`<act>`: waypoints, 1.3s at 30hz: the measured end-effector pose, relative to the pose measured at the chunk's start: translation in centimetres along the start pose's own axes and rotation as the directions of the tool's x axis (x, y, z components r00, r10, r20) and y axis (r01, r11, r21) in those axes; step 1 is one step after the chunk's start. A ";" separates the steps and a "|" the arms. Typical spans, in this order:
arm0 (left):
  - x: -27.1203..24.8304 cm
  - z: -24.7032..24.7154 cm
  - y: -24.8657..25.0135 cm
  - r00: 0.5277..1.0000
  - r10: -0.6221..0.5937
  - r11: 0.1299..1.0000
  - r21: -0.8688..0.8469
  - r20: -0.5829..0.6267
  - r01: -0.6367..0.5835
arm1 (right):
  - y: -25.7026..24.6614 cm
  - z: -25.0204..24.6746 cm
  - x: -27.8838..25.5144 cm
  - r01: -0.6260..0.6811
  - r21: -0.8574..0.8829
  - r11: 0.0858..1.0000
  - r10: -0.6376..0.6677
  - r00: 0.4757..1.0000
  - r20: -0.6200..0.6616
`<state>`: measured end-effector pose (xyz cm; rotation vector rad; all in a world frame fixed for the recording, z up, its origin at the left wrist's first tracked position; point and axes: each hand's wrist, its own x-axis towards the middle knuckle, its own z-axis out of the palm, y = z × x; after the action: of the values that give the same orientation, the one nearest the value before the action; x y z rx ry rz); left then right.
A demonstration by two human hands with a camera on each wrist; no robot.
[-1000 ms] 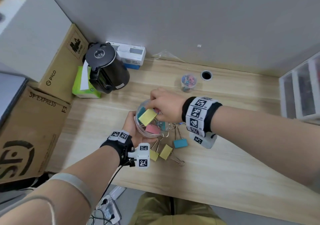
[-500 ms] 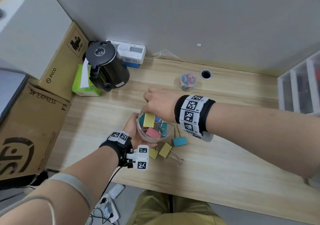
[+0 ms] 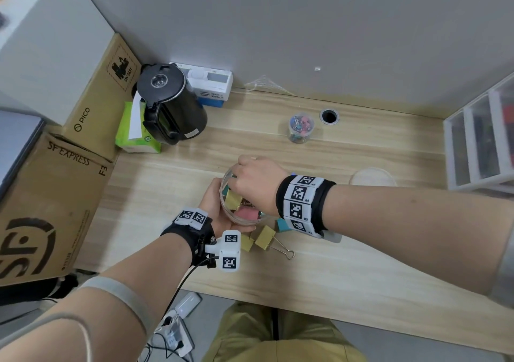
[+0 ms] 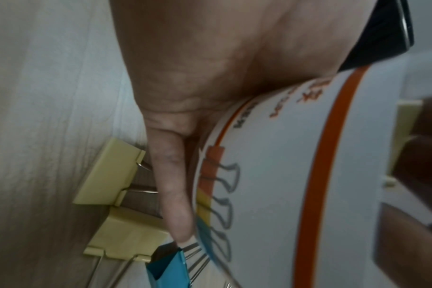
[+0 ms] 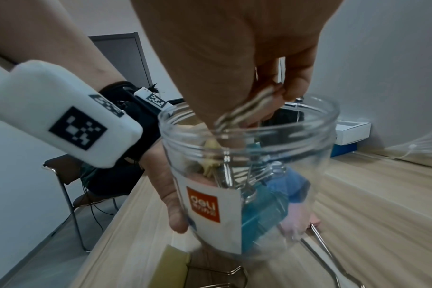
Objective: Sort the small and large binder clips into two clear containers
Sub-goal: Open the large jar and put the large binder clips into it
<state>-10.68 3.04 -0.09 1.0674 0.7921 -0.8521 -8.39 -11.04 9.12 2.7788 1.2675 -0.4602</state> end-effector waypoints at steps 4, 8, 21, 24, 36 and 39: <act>0.1 -0.1 -0.2 1.000 -0.008 1.000 0.004 -0.001 0.008 | 0.0 -0.2 -0.8 -0.089 0.038 0.995 0.090 0.996 -0.023; -0.1 0.1 -0.3 1.000 -0.011 1.000 -0.003 0.014 0.011 | 0.4 -0.3 -1.2 -0.142 0.085 0.986 0.149 0.986 -0.080; -0.2 1.0 -0.4 0.996 -0.045 0.993 -0.101 0.077 0.052 | 0.8 0.7 -1.0 -0.237 0.210 0.948 0.288 0.922 -0.257; -0.2 1.0 -0.4 0.995 -0.049 0.991 -0.123 0.085 0.059 | 1.0 1.2 -0.9 -0.253 0.208 0.945 0.304 0.912 -0.275; 0.0 -1.1 -0.7 0.996 -0.047 0.992 -0.114 0.071 0.055 | 5.4 3.2 -2.0 -0.273 0.519 0.810 0.484 0.811 -0.329; -0.3 -1.9 -0.6 0.997 -0.036 0.986 -0.163 0.062 0.046 | 7.3 4.8 -1.9 -0.421 0.569 0.706 0.614 0.764 -0.196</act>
<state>-11.59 4.73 -0.56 0.8793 0.8227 -0.8344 -5.35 -18.07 4.59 3.6076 0.2999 -0.2294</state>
